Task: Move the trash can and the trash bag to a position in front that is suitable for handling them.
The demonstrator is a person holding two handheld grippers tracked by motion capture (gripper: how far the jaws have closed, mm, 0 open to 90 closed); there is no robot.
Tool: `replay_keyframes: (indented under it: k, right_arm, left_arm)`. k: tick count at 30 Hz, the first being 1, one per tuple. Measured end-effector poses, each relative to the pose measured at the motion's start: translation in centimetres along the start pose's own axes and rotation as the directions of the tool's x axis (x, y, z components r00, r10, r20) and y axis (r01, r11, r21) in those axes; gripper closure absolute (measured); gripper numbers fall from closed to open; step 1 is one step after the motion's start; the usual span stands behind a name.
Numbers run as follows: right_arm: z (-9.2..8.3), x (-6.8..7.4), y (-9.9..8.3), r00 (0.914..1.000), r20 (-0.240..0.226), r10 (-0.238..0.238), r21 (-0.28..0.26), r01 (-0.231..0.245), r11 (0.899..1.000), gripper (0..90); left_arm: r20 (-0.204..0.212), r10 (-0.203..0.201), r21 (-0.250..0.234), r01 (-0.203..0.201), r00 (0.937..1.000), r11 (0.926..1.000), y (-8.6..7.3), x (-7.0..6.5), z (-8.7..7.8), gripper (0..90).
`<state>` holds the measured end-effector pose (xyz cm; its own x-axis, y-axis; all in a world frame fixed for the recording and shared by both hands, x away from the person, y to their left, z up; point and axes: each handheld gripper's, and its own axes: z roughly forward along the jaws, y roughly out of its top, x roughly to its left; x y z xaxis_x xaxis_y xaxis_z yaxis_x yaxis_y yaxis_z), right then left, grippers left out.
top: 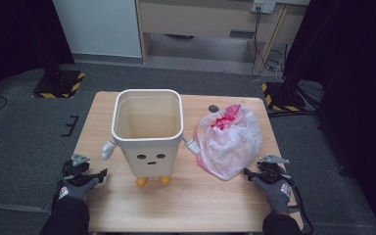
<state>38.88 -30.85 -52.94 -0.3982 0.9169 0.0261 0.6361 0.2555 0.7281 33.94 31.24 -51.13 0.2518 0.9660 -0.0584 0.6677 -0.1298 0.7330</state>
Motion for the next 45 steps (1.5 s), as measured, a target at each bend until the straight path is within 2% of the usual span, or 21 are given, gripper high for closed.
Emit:
replay_keyframes:
  k: [3,5,6,7,9,10,13,14,16,22,26,28,30,33,35,39,41,43,45]
  right_arm:
    - [-0.7,0.3,0.4,1.0,-0.003,0.002,-0.025,-0.003,1.0,36.7]
    - [-1.3,0.5,0.8,0.9999,-0.004,0.013,-0.047,-0.013,0.999,38.5]
    - [-1.9,0.6,1.1,0.9999,0.006,0.016,-0.081,-0.015,0.997,38.8]
    - [-2.3,0.6,1.3,0.9997,0.005,0.024,-0.098,-0.023,0.995,38.8]
    - [-2.7,0.7,1.5,0.9994,0.004,0.034,-0.118,-0.033,0.992,38.8]
    - [-3.7,0.8,2.0,0.9994,0.005,0.035,-0.176,-0.034,0.984,38.4]
    - [-4.8,1.0,2.7,0.9988,0.001,0.048,-0.254,-0.046,0.966,37.4]
    - [-4.8,1.0,2.7,0.9988,0.001,0.048,-0.254,-0.046,0.966,37.4]
    - [-4.6,1.3,3.6,0.9993,-0.013,0.034,-0.28,-0.037,0.959,36.9]
    - [-2.7,2.2,4.6,0.9996,-0.019,0.02,-0.243,-0.024,0.97,40.0]
    - [-1.6,2.6,5.1,0.9997,0.011,-0.021,-0.208,0.023,0.978,42.9]
    - [-1.1,2.7,5.4,0.999,0.03,-0.032,-0.203,0.038,0.978,44.4]
    - [-0.4,2.8,5.6,0.9989,0.033,-0.032,-0.194,0.038,0.98,49.7]
    - [0.4,3.0,5.4,0.9949,0.074,-0.069,-0.115,0.077,0.99,64.0]
    - [0.4,3.0,5.3,0.9918,0.096,-0.084,-0.079,0.092,0.993,71.4]
    - [-0.4,2.4,4.8,0.9889,0.126,-0.079,-0.066,0.088,0.994,77.7]
    - [-1.0,2.2,4.4,0.9911,0.121,-0.056,-0.076,0.066,0.995,76.3]
    - [-1.6,2.3,4.3,0.9956,0.081,-0.047,-0.11,0.056,0.992,66.0]
    - [-1.8,2.6,4.2,0.999,0.039,-0.021,-0.138,0.026,0.99,57.4]
  left_arm:
    - [0.014,-0.023,-0.089,0.024,0.9996,0.9957,0.4,0.0,-1.3,28.7]
    - [0.032,-0.047,-0.145,0.051,0.9984,0.9881,0.5,0.1,-2.3,31.3]
    - [0.047,-0.054,-0.195,0.063,0.9974,0.9789,0.6,0.1,-3.1,32.5]
    - [0.047,-0.054,-0.195,0.063,0.9974,0.9789,0.6,0.1,-3.1,33.0]
    - [0.057,-0.038,-0.224,0.05,0.9977,0.9734,0.8,0.0,-3.7,34.4]
    - [0.056,-0.027,-0.232,0.04,0.998,0.9718,0.8,-0.1,-3.9,34.8]
    - [0.053,-0.008,-0.25,0.021,0.9986,0.9679,1.0,-0.5,-4.1,36.9]
    - [0.056,-0.004,-0.256,0.018,0.9984,0.9665,1.1,-0.7,-4.0,36.9]
    - [0.06,0.008,-0.262,0.008,0.9982,0.965,1.5,-1.1,-3.7,38.4]
    - [0.064,0.016,-0.28,0.002,0.9978,0.9599,1.6,-1.8,-3.5,39.7]
    - [0.065,0.014,-0.276,0.005,0.9978,0.9611,1.7,-1.8,-3.3,40.3]
    - [0.066,0.015,-0.276,0.003,0.9977,0.9613,1.7,-1.9,-3.2,41.0]
    - [0.069,0.017,-0.28,0.003,0.9975,0.9599,1.7,-2.0,-3.3,41.6]
    - [0.072,0.019,-0.281,0.002,0.9972,0.9596,1.7,-2.1,-3.3,42.6]
    - [0.074,0.022,-0.28,0.0,0.997,0.9601,1.7,-2.2,-3.3,43.3]
    - [0.078,0.027,-0.29,-0.004,0.9966,0.9571,1.7,-2.2,-3.6,44.9]
    - [0.081,0.031,-0.292,-0.006,0.9962,0.9564,1.7,-2.2,-3.7,45.6]
    - [0.08,0.035,-0.292,-0.01,0.9962,0.9562,1.8,-2.3,-3.7,45.7]
    - [0.079,0.038,-0.292,-0.014,0.9962,0.9565,1.8,-2.4,-3.6,45.8]
